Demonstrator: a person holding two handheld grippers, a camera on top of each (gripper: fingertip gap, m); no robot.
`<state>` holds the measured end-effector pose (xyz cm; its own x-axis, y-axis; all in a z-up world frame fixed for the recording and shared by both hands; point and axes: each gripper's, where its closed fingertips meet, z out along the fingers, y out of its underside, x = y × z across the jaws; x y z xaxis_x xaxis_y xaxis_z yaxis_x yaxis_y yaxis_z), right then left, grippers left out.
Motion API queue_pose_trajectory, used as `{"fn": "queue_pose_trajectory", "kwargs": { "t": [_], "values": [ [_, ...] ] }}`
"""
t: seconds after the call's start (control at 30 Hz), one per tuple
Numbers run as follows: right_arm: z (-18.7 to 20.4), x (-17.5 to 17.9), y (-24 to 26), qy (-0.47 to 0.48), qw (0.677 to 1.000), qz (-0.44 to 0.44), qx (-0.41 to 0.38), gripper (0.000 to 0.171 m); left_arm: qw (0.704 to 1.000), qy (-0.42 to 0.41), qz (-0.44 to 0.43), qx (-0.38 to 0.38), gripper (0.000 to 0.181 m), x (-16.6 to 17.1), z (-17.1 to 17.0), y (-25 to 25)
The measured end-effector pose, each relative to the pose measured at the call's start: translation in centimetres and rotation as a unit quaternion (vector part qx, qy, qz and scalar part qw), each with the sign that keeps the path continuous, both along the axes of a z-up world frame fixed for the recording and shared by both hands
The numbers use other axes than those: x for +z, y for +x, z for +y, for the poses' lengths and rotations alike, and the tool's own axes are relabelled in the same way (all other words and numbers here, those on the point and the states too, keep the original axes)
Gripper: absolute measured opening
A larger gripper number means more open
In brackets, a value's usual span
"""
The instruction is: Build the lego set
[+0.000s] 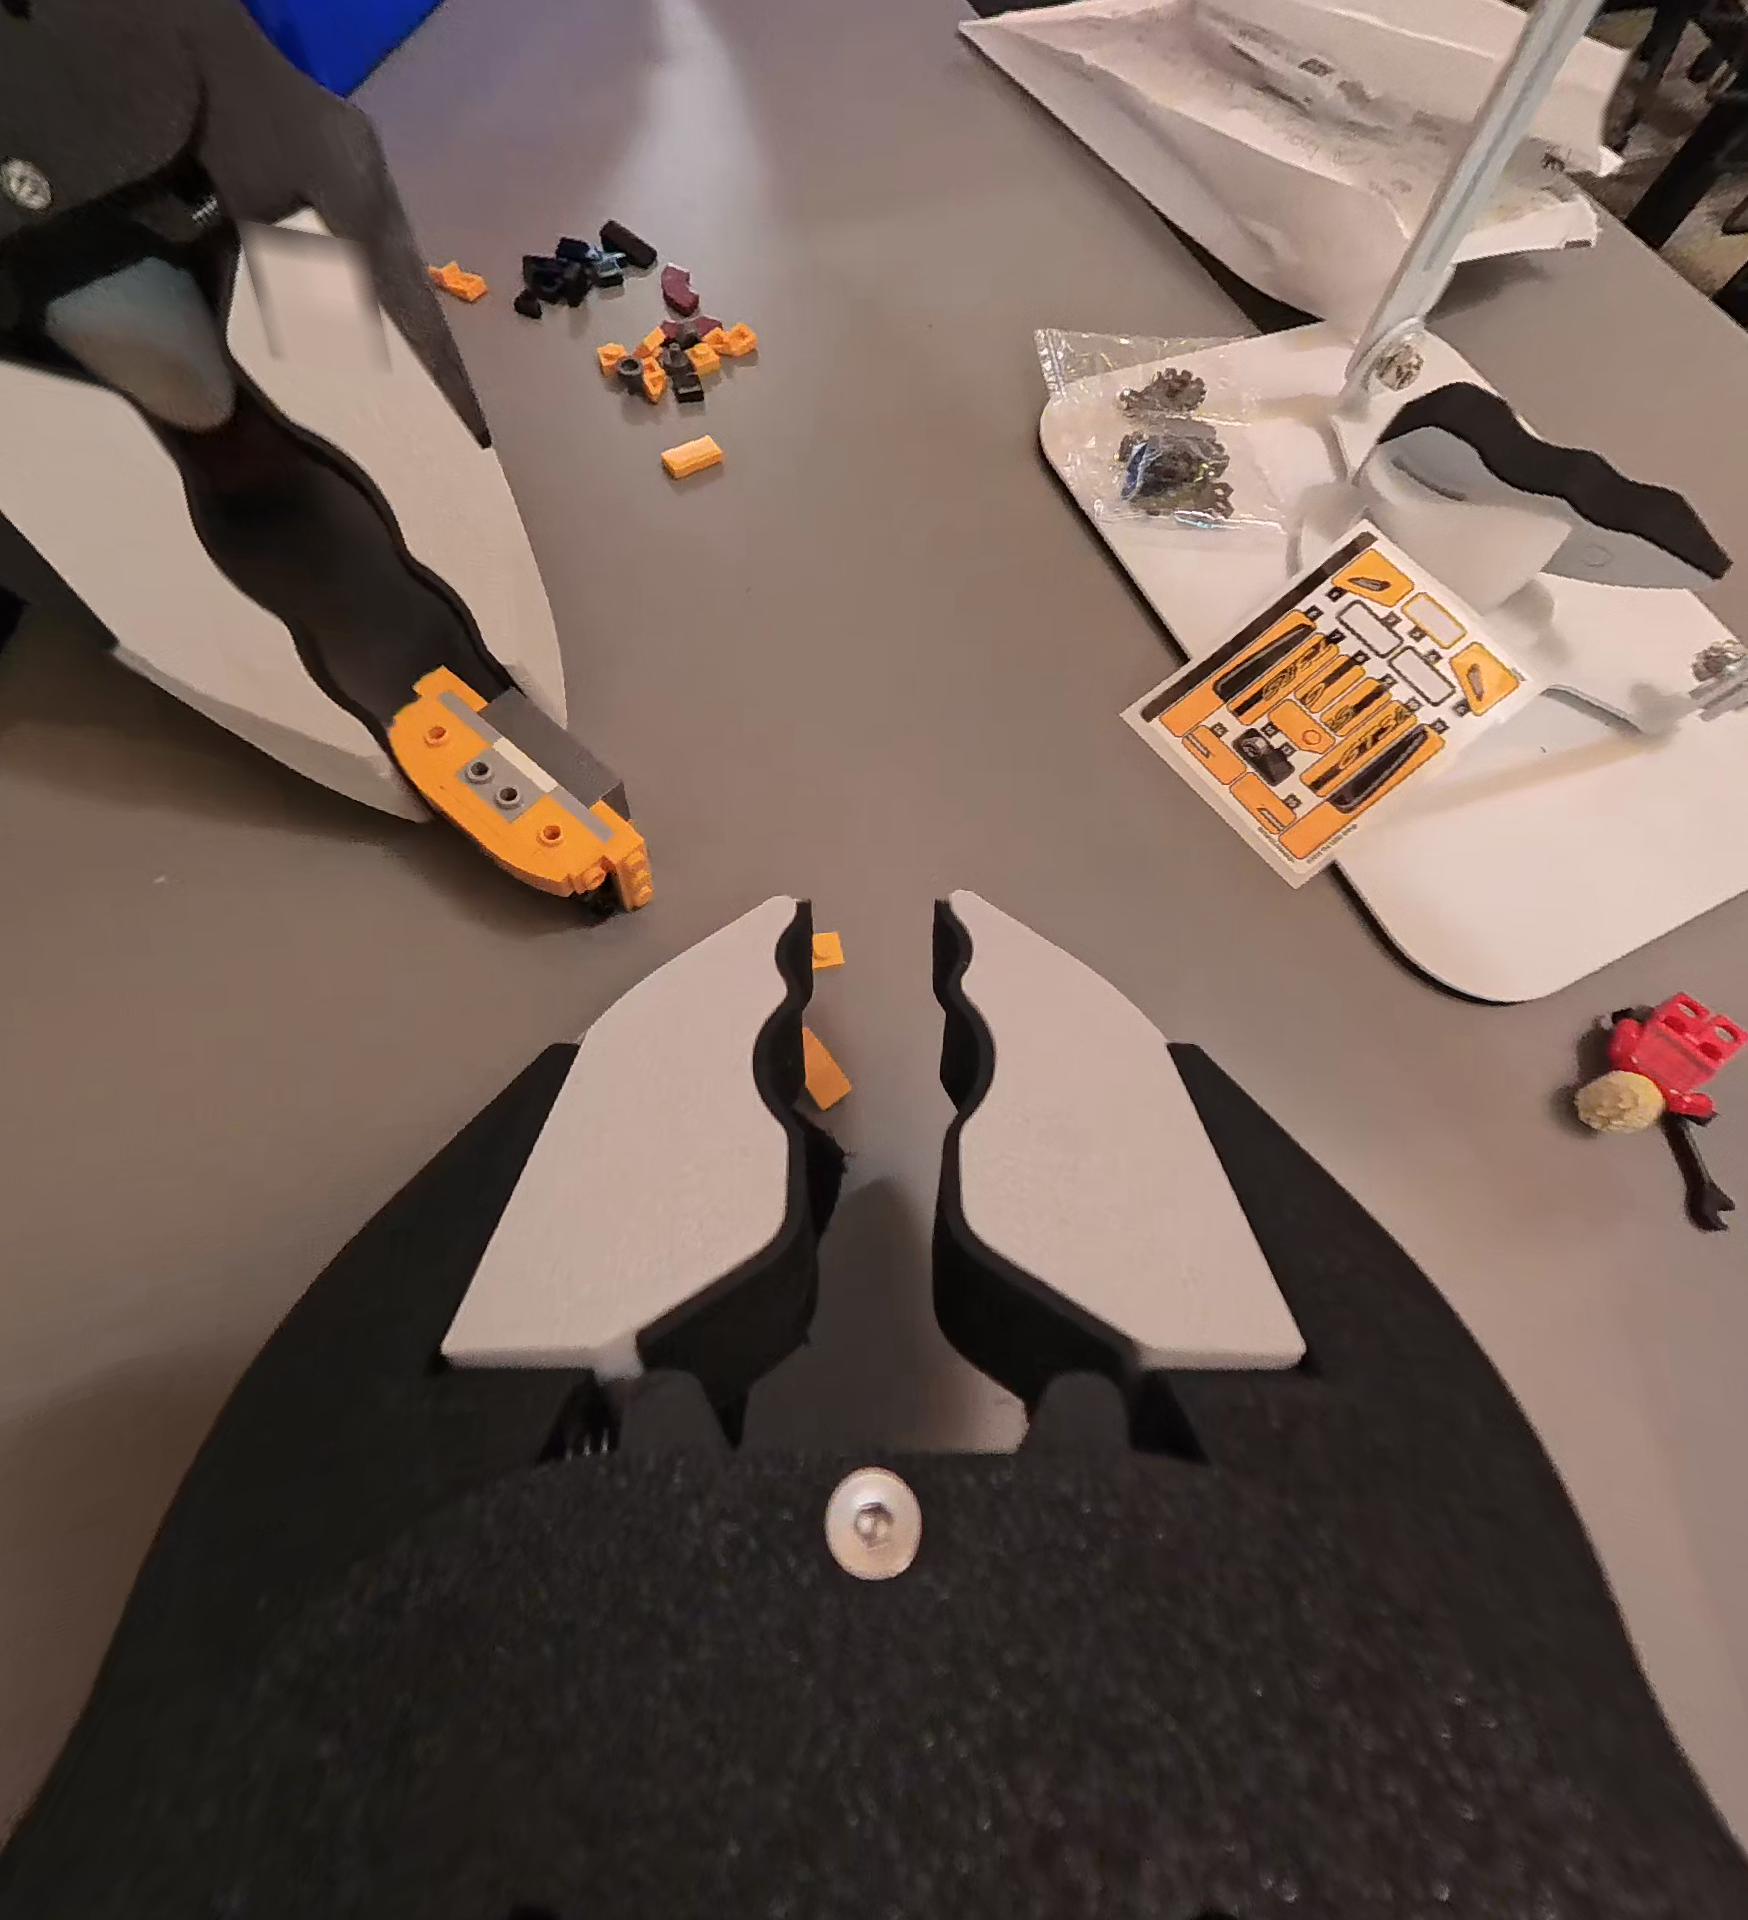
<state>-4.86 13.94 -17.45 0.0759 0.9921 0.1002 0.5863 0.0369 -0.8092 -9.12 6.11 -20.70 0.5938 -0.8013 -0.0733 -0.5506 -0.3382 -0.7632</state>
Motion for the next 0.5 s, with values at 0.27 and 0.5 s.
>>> {"fn": "queue_pose_trajectory", "kwargs": {
  "t": [0.27,0.5],
  "values": [
    [-6.3,0.7,-0.5,-0.050,0.985,0.022,0.165,0.025,0.972,-0.114,-0.202,-0.027,0.027,3.0,-1.5,0.4],
    [-7.8,0.2,-2.0,0.049,0.982,0.007,0.184,0.045,0.953,-0.177,-0.247,-0.009,0.027,3.0,-1.6,0.4]
  ]
}}
